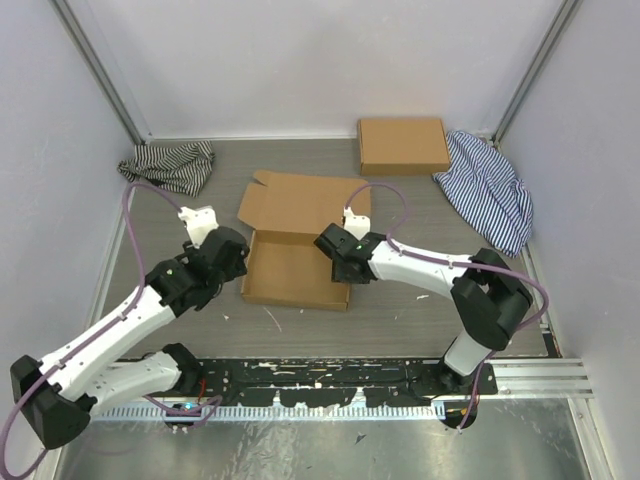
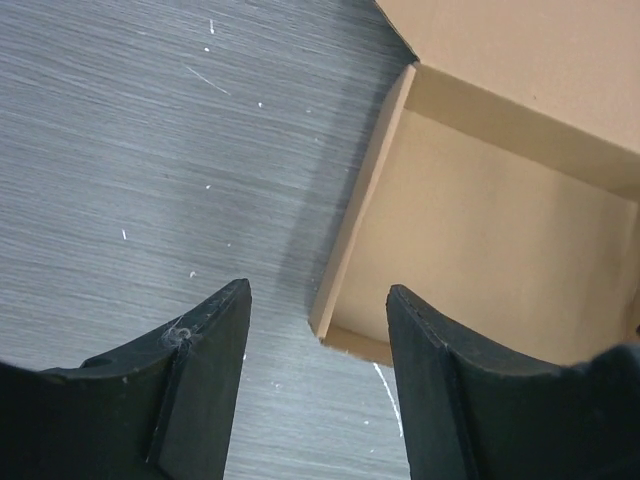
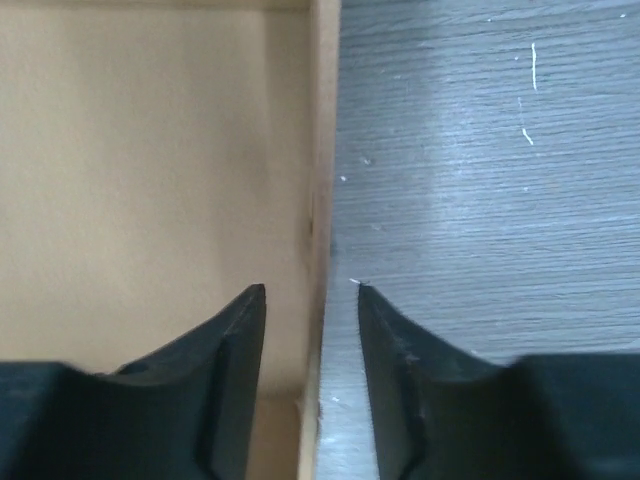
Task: Fold the paper box
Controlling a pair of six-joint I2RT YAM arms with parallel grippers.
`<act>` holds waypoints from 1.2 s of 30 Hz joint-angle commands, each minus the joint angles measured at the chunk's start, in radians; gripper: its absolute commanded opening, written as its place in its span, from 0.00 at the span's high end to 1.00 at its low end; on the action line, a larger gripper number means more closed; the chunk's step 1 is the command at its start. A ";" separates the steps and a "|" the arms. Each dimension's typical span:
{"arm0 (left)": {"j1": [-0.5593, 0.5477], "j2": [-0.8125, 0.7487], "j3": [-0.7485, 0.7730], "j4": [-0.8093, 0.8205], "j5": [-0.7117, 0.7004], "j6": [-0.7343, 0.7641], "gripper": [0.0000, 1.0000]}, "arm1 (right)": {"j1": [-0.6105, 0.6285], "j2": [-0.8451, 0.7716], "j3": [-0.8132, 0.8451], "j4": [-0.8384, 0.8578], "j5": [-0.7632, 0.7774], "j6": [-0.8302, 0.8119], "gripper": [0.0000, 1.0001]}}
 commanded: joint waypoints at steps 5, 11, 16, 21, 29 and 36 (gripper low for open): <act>0.152 0.109 0.048 0.141 0.188 0.118 0.36 | 0.024 -0.163 0.003 -0.102 0.104 -0.046 0.13; 0.156 0.211 0.075 0.184 0.199 0.142 0.37 | 0.022 -0.167 0.051 -0.117 0.122 -0.079 0.08; 0.185 0.298 0.092 0.193 0.229 0.150 0.38 | -0.021 -0.070 0.112 -0.102 0.093 -0.095 0.16; 0.196 0.368 0.080 0.209 0.229 0.155 0.40 | -0.069 0.029 0.132 -0.051 0.035 -0.123 0.40; 0.198 0.405 0.022 0.251 0.273 0.141 0.60 | -0.077 0.129 0.147 -0.026 -0.019 -0.166 0.81; 0.198 0.336 -0.007 0.235 0.272 0.134 0.65 | -0.076 0.095 0.141 0.000 -0.045 -0.190 0.86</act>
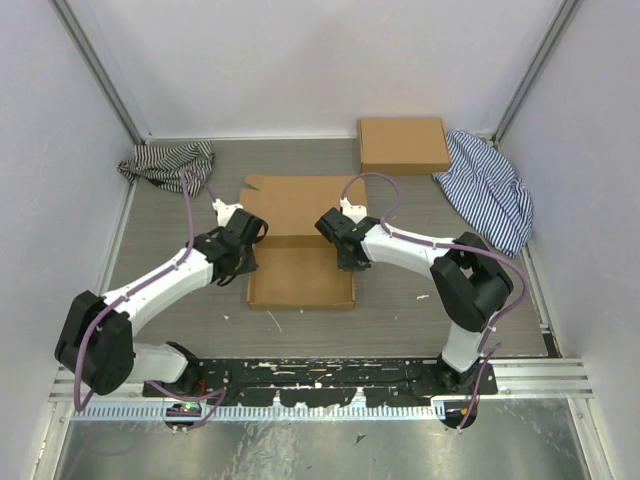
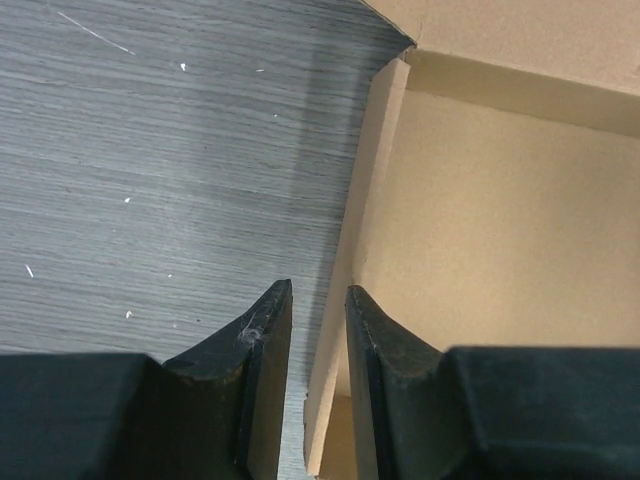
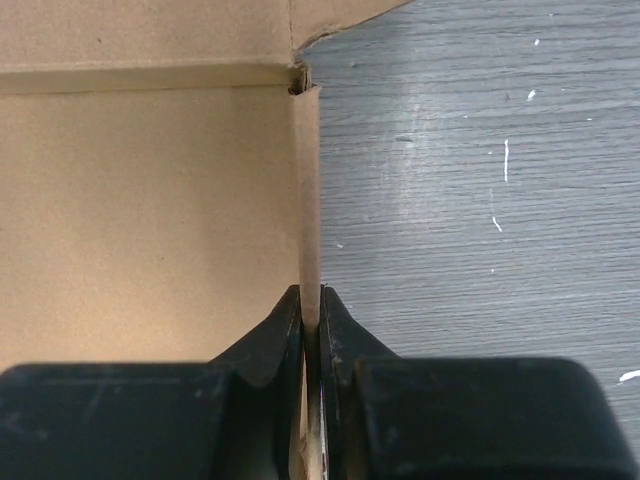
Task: Fold the paper box
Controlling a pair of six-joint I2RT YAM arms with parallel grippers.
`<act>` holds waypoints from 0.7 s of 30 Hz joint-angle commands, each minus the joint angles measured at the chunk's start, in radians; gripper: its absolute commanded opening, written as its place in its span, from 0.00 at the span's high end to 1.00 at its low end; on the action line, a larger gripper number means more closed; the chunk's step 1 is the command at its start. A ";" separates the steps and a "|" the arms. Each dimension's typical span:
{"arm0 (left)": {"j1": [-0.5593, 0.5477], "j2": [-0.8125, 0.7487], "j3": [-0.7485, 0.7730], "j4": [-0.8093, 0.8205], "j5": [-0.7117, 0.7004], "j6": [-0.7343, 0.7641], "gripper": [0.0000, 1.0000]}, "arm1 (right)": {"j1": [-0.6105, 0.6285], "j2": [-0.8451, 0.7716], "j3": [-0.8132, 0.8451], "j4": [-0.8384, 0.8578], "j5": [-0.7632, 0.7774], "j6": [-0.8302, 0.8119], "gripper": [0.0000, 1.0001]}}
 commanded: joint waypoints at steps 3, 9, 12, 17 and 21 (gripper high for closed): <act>0.004 -0.141 -0.018 -0.004 -0.028 -0.001 0.61 | 0.005 -0.078 0.024 0.043 -0.027 -0.072 0.87; 0.047 -0.199 0.045 -0.032 -0.039 0.025 0.43 | 0.006 -0.190 0.005 0.035 -0.034 -0.134 0.50; 0.122 -0.171 0.085 -0.025 0.010 0.038 0.40 | 0.003 -0.271 0.019 0.014 0.000 -0.147 0.18; 0.286 -0.077 0.158 0.023 0.180 0.038 0.40 | -0.117 -0.307 0.127 -0.012 -0.032 -0.189 0.01; 0.344 0.064 0.236 0.049 0.233 0.039 0.41 | -0.333 -0.262 0.178 0.074 -0.254 -0.220 0.00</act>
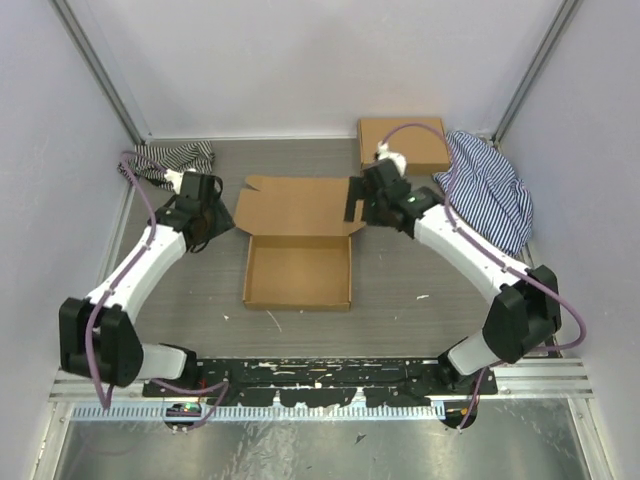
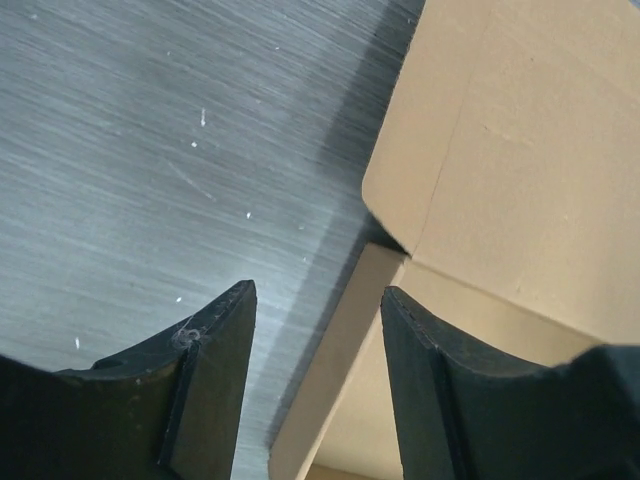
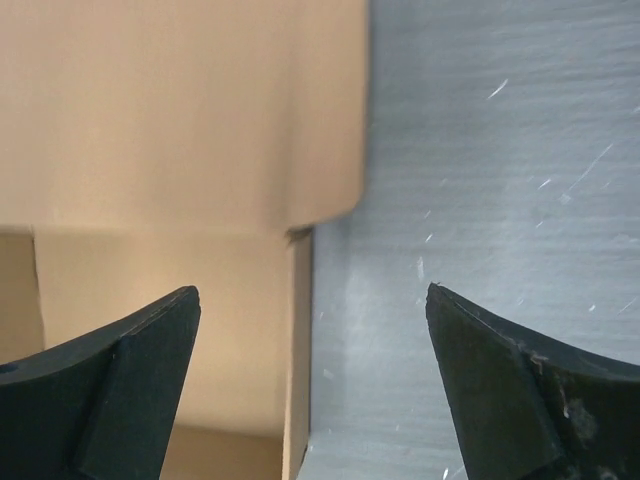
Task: Fold the paper box
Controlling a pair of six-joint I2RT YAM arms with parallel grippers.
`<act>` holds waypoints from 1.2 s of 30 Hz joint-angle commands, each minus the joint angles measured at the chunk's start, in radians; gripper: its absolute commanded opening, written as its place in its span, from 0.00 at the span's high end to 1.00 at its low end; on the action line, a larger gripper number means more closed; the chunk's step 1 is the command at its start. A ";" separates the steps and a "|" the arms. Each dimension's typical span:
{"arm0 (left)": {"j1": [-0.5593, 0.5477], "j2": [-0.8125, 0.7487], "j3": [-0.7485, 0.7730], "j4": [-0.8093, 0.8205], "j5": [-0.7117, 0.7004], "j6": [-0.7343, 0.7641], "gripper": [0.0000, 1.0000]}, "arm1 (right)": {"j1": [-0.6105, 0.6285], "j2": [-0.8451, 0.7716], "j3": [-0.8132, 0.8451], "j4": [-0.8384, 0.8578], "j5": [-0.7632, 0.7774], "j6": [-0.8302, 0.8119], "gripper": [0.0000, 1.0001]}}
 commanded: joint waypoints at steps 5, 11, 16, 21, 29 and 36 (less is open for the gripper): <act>0.052 0.219 0.172 0.060 0.121 0.043 0.42 | -0.301 0.170 0.183 0.101 -0.270 -0.073 0.03; 0.103 0.354 0.234 0.062 0.163 0.050 0.43 | -0.315 0.377 0.312 0.103 -0.387 -0.121 0.14; 0.142 0.424 0.254 0.090 0.186 0.045 0.44 | -0.316 0.482 0.370 0.101 -0.419 -0.124 0.20; 0.154 0.479 0.286 0.122 0.239 0.038 0.45 | -0.316 0.527 0.385 0.111 -0.479 -0.135 0.28; 0.154 0.536 0.304 0.175 0.315 0.014 0.45 | -0.316 0.559 0.398 0.112 -0.535 -0.137 0.54; 0.156 0.553 0.304 0.197 0.345 0.009 0.46 | -0.316 0.578 0.413 0.107 -0.552 -0.138 0.74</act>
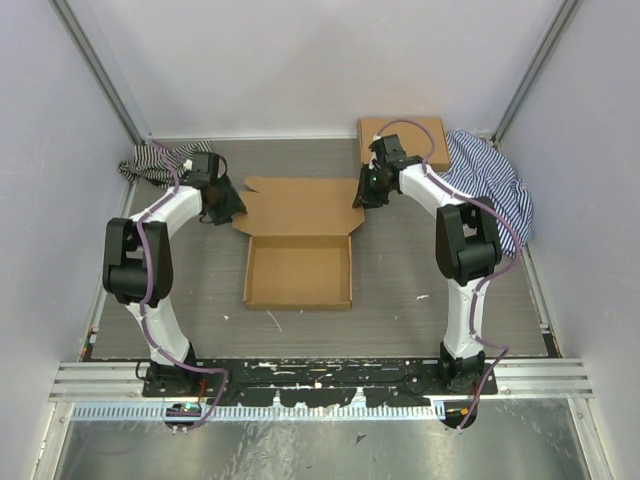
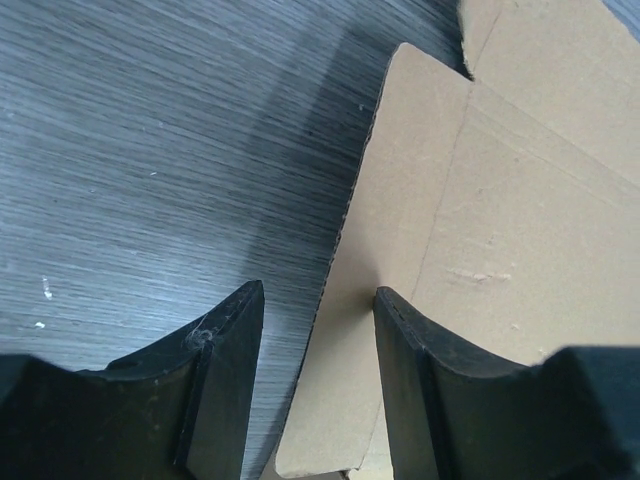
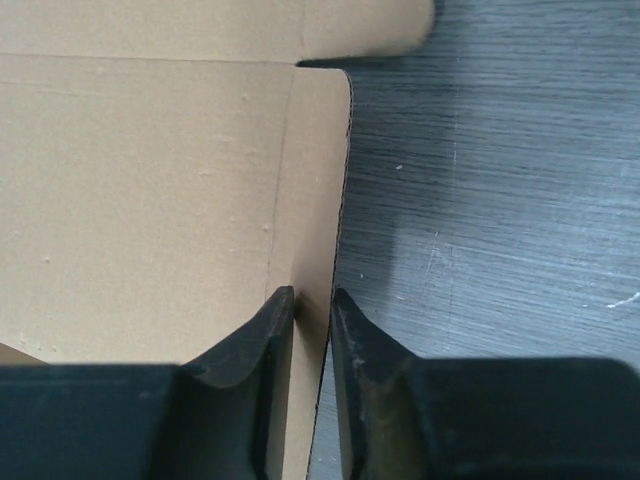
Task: Fold the paper box
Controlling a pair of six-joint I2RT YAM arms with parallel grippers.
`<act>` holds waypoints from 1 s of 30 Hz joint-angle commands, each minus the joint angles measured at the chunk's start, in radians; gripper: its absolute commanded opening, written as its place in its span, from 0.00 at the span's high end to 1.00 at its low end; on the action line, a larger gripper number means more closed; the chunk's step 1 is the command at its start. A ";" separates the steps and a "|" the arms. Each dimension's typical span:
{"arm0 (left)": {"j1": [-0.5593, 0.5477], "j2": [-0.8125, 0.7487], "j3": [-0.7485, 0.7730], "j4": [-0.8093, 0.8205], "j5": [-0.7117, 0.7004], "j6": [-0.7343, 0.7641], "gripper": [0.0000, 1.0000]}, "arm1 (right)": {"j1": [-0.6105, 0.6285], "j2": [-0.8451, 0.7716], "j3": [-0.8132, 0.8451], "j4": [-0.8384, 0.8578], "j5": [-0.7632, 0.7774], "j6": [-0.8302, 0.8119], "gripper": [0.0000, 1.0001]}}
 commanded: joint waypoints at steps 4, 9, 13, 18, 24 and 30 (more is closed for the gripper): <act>0.003 0.016 0.032 0.069 0.087 -0.020 0.50 | 0.002 0.003 0.055 0.013 -0.039 -0.010 0.88; 0.003 -0.007 0.025 0.087 0.112 -0.024 0.63 | 0.015 -0.019 0.062 0.001 -0.016 -0.024 0.97; 0.003 -0.007 0.023 0.089 0.136 -0.024 0.68 | 0.040 -0.037 0.080 -0.021 0.029 -0.042 0.99; -0.009 -0.026 -0.001 0.102 0.150 -0.023 0.73 | 0.074 -0.068 0.077 -0.025 0.092 -0.054 0.99; -0.028 -0.020 0.022 0.064 0.130 0.004 0.75 | 0.117 -0.110 0.064 -0.016 0.157 -0.056 0.99; -0.091 -0.021 0.074 -0.009 0.040 0.053 0.76 | 0.166 -0.131 0.059 -0.028 0.243 -0.053 0.99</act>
